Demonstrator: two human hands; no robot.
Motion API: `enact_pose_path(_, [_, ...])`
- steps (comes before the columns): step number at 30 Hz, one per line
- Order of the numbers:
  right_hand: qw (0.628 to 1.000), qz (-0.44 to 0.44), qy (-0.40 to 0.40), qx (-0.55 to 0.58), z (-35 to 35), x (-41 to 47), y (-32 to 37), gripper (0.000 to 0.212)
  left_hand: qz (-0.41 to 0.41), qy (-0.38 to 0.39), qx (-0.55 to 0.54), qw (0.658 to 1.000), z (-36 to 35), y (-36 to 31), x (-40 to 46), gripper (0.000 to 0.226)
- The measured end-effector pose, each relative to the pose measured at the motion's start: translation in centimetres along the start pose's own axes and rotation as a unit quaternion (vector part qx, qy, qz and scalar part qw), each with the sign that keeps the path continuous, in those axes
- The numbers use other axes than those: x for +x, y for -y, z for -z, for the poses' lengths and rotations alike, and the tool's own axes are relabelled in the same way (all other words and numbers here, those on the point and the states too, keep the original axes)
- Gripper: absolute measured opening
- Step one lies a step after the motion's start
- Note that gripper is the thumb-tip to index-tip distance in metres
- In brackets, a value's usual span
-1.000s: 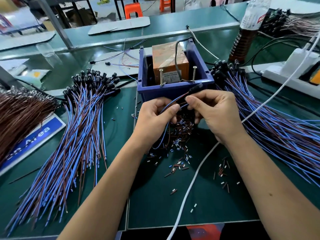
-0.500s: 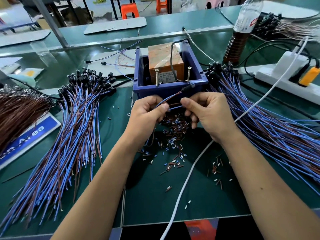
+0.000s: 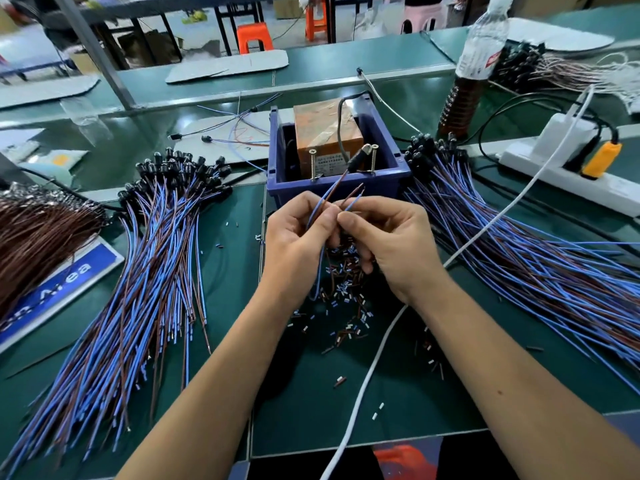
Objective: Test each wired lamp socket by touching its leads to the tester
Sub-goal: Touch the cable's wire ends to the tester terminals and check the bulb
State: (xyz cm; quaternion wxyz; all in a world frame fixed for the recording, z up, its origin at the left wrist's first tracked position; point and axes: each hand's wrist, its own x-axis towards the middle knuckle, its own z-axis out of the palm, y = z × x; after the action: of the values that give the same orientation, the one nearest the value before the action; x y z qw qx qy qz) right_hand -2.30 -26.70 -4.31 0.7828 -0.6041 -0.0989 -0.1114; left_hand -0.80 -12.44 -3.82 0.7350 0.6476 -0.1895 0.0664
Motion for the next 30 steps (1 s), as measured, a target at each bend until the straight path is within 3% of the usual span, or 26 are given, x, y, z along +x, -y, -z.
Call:
enact_pose_path(3, [0.999,-0.003,-0.023,0.029,0.0,0.0,0.2,0.007,-0.043,0.003,0.004,0.999,-0.4,-0.3,-0.3,0.024])
enact_pose_path(8, [0.997,0.042,-0.035,0.056,0.8,0.4,0.7,0.007,-0.124,-0.133,0.096,0.979,-0.6,-0.6,-0.8,0.012])
enact_pose_path(11, [0.993,0.085,-0.076,-0.024,1.4,0.6,0.7,0.006,-0.154,-0.213,0.075,0.962,-0.2,-0.7,-0.6,0.011])
enact_pose_path(15, [0.966,0.135,-0.169,-0.139,1.1,0.6,0.4,0.004,-0.108,-0.284,0.035,0.952,0.4,-0.5,0.1,0.017])
enact_pose_path(20, [0.890,0.206,-0.285,-0.291,0.5,0.9,0.5,0.011,-0.077,-0.282,0.036,0.956,0.0,0.0,0.1,0.018])
enact_pose_path(24, [0.859,0.240,-0.288,-0.348,0.1,0.7,0.6,0.018,-0.074,-0.284,0.058,0.954,-0.6,0.0,0.0,0.022])
enact_pose_path(30, [0.847,0.259,-0.264,-0.381,0.0,0.6,0.7,0.021,-0.071,-0.275,0.056,0.957,-0.7,-0.1,0.0,0.025])
